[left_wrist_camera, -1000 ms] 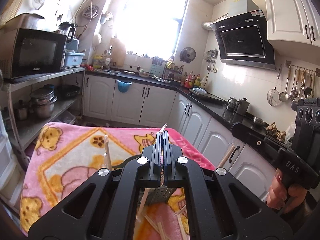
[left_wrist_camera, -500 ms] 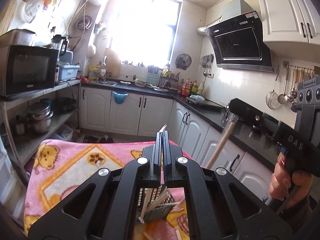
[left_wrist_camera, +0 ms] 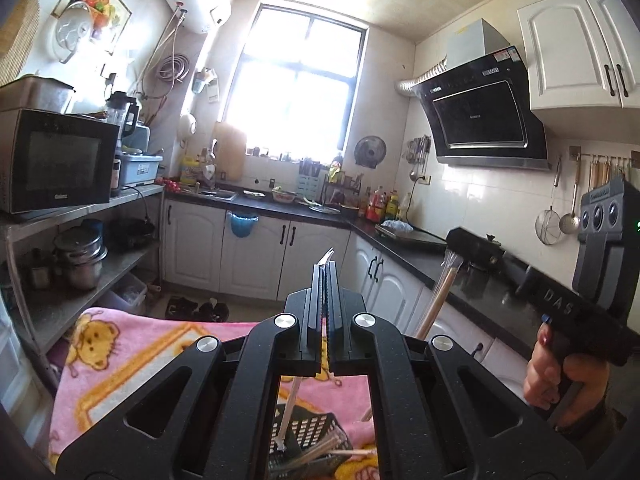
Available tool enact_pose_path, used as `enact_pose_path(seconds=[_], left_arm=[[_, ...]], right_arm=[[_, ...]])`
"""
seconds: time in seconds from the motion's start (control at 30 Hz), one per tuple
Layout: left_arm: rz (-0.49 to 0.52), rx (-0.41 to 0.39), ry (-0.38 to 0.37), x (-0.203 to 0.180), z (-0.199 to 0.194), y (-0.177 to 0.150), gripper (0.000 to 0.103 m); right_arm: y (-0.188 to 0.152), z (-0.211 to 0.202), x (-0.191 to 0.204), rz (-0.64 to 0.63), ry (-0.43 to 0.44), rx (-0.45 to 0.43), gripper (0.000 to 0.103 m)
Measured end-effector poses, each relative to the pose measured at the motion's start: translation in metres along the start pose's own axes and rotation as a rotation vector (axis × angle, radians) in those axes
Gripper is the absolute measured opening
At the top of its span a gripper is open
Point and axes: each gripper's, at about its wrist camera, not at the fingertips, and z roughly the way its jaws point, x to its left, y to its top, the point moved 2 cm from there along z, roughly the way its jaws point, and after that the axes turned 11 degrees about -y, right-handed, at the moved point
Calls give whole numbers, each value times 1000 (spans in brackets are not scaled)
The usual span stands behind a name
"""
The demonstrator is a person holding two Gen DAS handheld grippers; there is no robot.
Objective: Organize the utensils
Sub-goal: 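Lower the chopsticks into the caddy and open both tools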
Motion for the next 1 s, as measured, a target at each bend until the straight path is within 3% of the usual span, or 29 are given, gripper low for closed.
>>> enact_pose_path(seconds=[0.5, 1.0], left_arm=[[-58, 42, -1, 27, 32, -39, 0], [-94, 98, -7, 41, 57, -83, 0]], right_arm=[[-52, 46, -2, 19, 1, 90, 3], [-94, 66, -2, 42, 0, 153, 4]])
